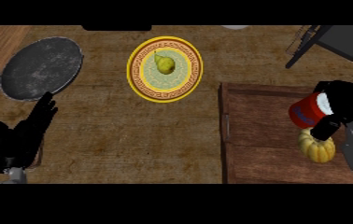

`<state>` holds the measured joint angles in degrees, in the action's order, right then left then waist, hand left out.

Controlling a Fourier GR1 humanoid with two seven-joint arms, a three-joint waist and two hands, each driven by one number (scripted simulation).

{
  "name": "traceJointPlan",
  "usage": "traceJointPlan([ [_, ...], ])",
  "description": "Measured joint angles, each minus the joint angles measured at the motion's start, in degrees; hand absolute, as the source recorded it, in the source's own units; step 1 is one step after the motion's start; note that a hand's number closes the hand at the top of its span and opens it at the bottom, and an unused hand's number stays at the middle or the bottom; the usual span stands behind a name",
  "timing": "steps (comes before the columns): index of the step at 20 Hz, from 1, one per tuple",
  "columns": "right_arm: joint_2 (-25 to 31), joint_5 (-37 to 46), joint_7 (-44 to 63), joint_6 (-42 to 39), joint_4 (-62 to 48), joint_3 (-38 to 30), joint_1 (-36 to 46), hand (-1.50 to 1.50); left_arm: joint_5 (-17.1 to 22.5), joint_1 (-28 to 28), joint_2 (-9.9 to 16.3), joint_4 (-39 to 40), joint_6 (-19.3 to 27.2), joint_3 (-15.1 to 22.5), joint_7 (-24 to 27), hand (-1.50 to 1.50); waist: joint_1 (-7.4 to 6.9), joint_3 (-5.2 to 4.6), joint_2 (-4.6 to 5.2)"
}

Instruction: Pick the can from the tray and place it in the tiered shelf

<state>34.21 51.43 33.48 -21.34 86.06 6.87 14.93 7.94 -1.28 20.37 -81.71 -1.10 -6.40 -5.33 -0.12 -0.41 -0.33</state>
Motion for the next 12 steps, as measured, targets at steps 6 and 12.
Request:
traceJointPlan([
  [6,-4.6,0.0,-2.5,5.5,-4.7,-2.9,4.9,1.50,-0.4,1.0,-0.6,-0.4,-0.4,-0.1,-1.5,0.00,-0.42,0.25,0.30],
  [12,-6.7,-2.0,-3.9,8.1,-4.9,-7.2,8.7,1.50,-1.4,1.0,-1.5,0.8,-0.5,-0.5,-0.3,0.00,-0.08,0.34,0.27],
])
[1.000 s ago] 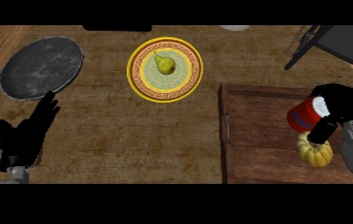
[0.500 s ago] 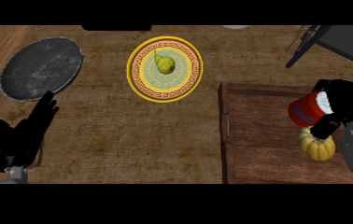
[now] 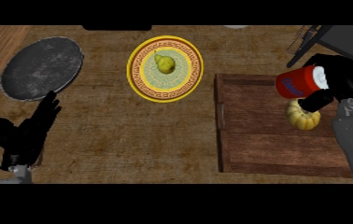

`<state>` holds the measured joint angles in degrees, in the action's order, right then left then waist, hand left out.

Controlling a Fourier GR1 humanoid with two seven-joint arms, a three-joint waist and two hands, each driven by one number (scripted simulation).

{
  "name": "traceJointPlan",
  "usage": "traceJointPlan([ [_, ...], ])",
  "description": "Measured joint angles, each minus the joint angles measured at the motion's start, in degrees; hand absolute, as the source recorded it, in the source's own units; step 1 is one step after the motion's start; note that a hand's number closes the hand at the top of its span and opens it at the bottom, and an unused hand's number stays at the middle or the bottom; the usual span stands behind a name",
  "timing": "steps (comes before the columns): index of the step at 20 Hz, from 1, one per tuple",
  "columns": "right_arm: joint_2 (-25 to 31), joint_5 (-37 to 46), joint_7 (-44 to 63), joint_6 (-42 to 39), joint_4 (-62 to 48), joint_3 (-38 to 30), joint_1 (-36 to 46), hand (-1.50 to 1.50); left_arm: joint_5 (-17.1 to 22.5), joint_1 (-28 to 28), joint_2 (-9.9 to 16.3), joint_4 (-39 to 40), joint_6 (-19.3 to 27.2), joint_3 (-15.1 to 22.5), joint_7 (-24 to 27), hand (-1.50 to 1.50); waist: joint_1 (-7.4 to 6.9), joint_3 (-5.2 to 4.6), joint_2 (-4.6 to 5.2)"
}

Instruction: Pick the can from the tray and place it in the tiered shelf

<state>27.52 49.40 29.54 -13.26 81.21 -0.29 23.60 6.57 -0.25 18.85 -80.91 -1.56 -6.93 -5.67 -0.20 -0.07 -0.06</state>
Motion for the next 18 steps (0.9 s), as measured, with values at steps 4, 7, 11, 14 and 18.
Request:
traceJointPlan([
  [4,0.3,-3.6,3.5,-3.2,7.5,-4.1,0.6,1.50,-0.2,-0.7,0.0,-1.5,0.2,-0.4,-1.1,0.00,0.43,0.03,-0.15],
  [7,-0.9,-7.6,7.6,-5.3,13.2,-7.7,1.7,1.50,-0.3,-1.4,-0.2,-1.7,0.0,-0.5,-0.6,0.00,0.68,0.03,-0.25],
  [11,-2.2,-13.2,12.9,-7.0,22.0,-13.1,2.1,1.50,-0.2,-2.1,-0.2,-0.9,-0.7,-1.2,0.5,0.00,1.06,0.03,-0.34],
  [14,-1.8,-17.1,17.7,-9.5,28.6,-16.7,3.4,1.50,-0.3,-1.2,-0.1,-0.2,-0.7,-1.5,0.2,0.00,1.11,0.02,-0.32],
  [18,1.4,-21.2,21.7,-11.9,32.3,-21.0,7.6,1.50,0.3,-0.5,0.5,0.0,-1.9,-2.4,0.1,0.00,0.68,0.03,-0.22],
])
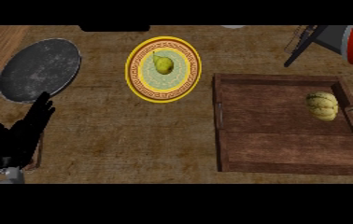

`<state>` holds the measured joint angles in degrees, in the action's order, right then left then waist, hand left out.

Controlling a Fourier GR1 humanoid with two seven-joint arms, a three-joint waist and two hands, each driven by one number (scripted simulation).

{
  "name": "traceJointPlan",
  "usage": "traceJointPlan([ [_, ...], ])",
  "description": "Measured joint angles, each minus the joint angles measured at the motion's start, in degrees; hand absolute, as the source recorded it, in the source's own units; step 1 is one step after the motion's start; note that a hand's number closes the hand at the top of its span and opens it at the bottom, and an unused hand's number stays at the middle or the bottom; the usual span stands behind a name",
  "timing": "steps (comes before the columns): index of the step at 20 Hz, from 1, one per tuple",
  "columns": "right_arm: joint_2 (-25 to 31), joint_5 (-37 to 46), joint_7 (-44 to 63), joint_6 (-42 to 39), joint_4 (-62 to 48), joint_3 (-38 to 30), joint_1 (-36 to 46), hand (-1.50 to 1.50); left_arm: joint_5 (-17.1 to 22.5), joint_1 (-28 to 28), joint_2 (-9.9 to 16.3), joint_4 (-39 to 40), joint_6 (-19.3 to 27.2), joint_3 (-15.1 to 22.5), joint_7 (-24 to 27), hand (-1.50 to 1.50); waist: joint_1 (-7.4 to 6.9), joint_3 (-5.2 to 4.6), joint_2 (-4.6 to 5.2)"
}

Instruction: Pick the can from the tray and place it in the tiered shelf

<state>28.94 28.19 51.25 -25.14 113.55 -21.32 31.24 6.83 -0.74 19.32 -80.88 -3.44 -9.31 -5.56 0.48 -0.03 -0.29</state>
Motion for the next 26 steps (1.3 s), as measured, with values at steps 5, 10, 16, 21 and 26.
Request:
traceJointPlan([
  [5,5.6,-3.5,1.4,-0.8,-1.2,-4.1,6.0,1.50,-0.4,0.7,-0.6,0.3,-0.3,0.0,-0.4,0.00,-0.35,-0.02,0.11],
  [10,12.4,-0.4,0.7,-1.4,-6.6,-3.4,9.9,1.50,-0.9,0.5,-0.7,-0.8,-0.3,0.1,-0.9,0.00,-0.88,-0.02,0.24],
  [16,18.2,2.1,-0.4,-2.7,-14.1,-1.2,14.2,1.50,-1.1,0.2,-1.1,-1.3,-0.7,-0.2,-1.2,0.00,-0.98,-0.02,0.28],
  [21,22.1,4.6,-4.5,-1.5,-25.3,0.5,18.9,1.50,-1.7,1.4,-1.4,-0.6,-0.7,-0.3,-1.2,0.00,-1.24,-0.02,0.40],
  [26,23.9,9.5,-9.1,2.8,-34.5,3.2,20.9,1.50,-2.1,0.9,-1.7,-0.8,-1.1,-0.5,-0.8,0.00,-1.45,-0.02,0.46],
])
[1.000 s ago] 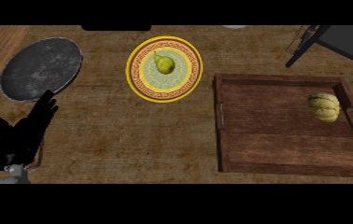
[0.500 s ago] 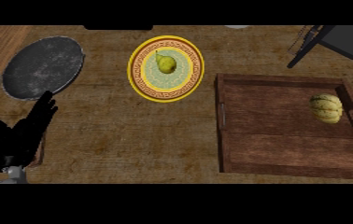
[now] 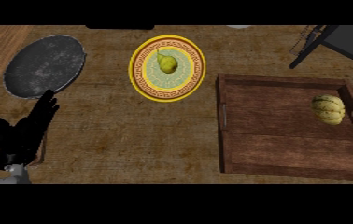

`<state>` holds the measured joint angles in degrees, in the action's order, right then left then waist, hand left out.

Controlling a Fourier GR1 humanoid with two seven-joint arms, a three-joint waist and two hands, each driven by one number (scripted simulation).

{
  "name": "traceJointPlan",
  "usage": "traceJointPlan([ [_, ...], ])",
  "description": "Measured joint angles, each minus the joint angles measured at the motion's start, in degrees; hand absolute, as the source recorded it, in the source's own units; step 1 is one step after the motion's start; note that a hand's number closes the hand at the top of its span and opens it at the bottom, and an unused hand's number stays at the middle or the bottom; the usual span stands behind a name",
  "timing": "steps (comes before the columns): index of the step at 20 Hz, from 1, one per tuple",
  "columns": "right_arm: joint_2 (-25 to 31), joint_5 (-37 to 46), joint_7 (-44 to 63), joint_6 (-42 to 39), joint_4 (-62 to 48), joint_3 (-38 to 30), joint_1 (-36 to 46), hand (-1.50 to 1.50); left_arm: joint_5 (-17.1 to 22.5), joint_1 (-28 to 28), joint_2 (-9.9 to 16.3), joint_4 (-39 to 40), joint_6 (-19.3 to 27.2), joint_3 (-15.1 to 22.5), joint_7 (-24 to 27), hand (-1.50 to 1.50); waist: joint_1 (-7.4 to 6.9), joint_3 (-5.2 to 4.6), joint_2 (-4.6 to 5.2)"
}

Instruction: Pick the can from the tray and place it in the tiered shelf

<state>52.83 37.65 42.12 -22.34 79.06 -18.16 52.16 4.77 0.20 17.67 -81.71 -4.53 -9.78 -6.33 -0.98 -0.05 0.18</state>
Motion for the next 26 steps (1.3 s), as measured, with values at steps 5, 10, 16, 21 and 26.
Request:
traceJointPlan([
  [5,1.6,3.7,-6.2,4.5,-10.7,1.3,1.9,1.50,-0.1,-0.1,-0.1,-0.1,-0.5,-0.3,0.0,0.00,-0.10,0.02,0.06],
  [10,0.9,5.7,-11.0,10.0,-20.1,1.2,3.9,1.50,-0.5,1.1,-0.3,0.9,-0.4,-0.6,0.0,0.00,-0.10,0.03,0.10],
  [16,0.9,6.7,-16.3,15.2,-30.6,-0.1,5.3,1.50,-1.0,0.6,-0.6,0.6,-0.7,-0.8,0.4,0.00,-0.18,0.05,0.12],
  [21,1.2,8.1,-17.2,21.0,-38.5,-1.8,6.1,-1.50,-0.9,0.7,-0.7,0.4,-1.1,-1.0,0.4,0.00,-0.39,0.07,0.24],
  [26,1.9,9.7,-21.8,23.2,-44.8,-1.1,7.6,-1.50,-1.3,0.8,-1.1,-0.5,-1.0,-0.6,-0.5,0.00,-0.42,-0.25,-0.07],
])
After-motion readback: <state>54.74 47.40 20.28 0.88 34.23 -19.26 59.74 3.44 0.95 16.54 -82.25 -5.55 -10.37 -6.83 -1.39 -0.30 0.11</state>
